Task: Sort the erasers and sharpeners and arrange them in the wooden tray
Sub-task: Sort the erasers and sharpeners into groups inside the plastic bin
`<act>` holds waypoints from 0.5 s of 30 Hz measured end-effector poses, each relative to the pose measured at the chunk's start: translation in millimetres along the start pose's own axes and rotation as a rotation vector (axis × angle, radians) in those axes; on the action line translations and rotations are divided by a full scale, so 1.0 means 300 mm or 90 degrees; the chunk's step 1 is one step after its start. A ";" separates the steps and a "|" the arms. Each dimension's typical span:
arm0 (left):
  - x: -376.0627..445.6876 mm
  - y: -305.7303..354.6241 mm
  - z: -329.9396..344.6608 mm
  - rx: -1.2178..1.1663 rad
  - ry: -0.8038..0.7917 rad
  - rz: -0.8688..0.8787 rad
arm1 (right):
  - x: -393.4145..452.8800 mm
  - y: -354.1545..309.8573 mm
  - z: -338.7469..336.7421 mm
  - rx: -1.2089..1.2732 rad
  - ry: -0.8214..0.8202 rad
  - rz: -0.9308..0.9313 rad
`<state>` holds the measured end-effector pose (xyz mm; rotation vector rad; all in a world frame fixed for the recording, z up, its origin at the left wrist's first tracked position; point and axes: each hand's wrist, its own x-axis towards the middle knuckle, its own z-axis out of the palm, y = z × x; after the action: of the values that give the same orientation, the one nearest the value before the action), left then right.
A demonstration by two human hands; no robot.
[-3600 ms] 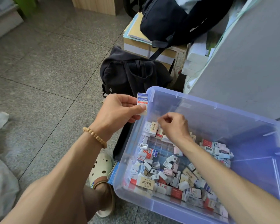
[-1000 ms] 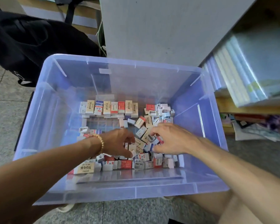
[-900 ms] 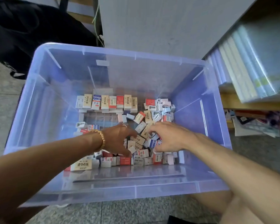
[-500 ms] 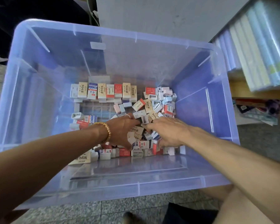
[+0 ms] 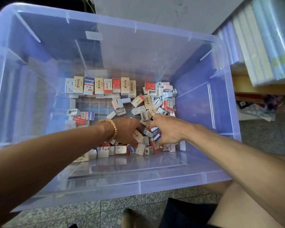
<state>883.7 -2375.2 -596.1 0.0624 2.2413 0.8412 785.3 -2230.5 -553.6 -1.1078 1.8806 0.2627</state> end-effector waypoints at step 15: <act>-0.086 0.011 -0.029 -0.064 0.001 -0.051 | -0.036 -0.029 0.028 -0.075 -0.019 -0.012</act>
<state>896.3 -2384.7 -573.5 -0.0749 2.1849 0.9083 799.0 -2224.4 -547.7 -1.1935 1.8467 0.3811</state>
